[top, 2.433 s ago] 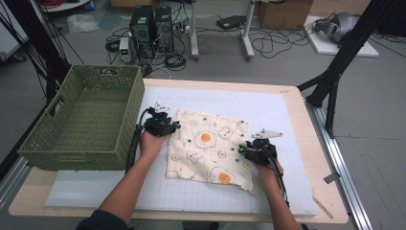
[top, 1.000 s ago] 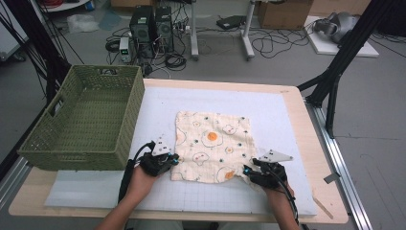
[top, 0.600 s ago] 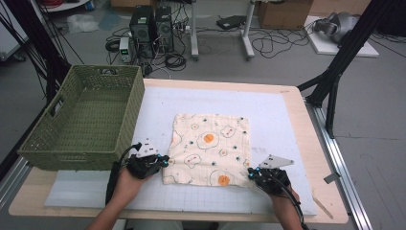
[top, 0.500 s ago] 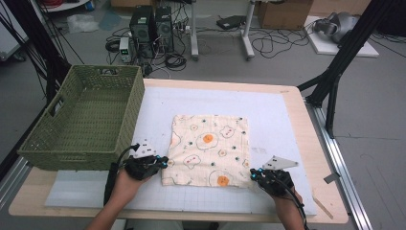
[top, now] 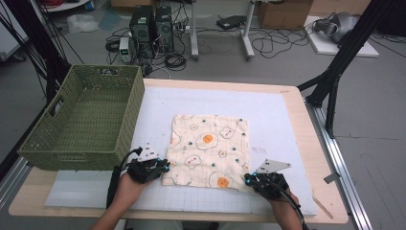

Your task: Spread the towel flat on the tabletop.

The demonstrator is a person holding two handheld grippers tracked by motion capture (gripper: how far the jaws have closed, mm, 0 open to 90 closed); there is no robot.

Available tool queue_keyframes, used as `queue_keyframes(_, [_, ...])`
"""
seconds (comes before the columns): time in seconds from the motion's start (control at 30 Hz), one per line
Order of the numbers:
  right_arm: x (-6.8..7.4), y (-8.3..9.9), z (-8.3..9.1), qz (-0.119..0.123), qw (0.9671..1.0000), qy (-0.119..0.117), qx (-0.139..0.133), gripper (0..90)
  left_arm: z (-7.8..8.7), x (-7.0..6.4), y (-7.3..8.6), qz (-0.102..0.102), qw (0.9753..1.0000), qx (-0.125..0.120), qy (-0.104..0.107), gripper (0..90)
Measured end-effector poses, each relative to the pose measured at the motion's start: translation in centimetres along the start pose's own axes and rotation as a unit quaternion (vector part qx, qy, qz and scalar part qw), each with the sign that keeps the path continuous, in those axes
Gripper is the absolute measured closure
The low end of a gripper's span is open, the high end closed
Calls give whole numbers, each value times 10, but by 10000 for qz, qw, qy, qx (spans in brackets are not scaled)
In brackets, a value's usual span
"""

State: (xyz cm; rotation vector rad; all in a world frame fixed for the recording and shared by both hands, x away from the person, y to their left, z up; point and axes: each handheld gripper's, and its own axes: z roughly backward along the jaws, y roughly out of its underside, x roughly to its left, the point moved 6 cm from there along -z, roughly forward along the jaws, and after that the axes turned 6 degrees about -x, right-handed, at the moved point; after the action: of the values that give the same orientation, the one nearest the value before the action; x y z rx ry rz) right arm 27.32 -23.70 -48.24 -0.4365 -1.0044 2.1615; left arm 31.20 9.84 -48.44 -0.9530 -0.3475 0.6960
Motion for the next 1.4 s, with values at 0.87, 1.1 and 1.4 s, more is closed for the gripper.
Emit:
queue_keyframes(0.87, [-31,-27,23,-223,9907,866,-1029,129,13,30,-47,750,9833,-1660,24,170])
queue_keyframes(1.1, [-39,-31,20,-211,9882,916,-1208,116,16,31,-42,667,9821,-1759,23,171])
queue_keyframes(1.4, [-43,-33,26,-252,9847,1028,-1386,110,19,31,-41,595,9815,-1819,-1,171])
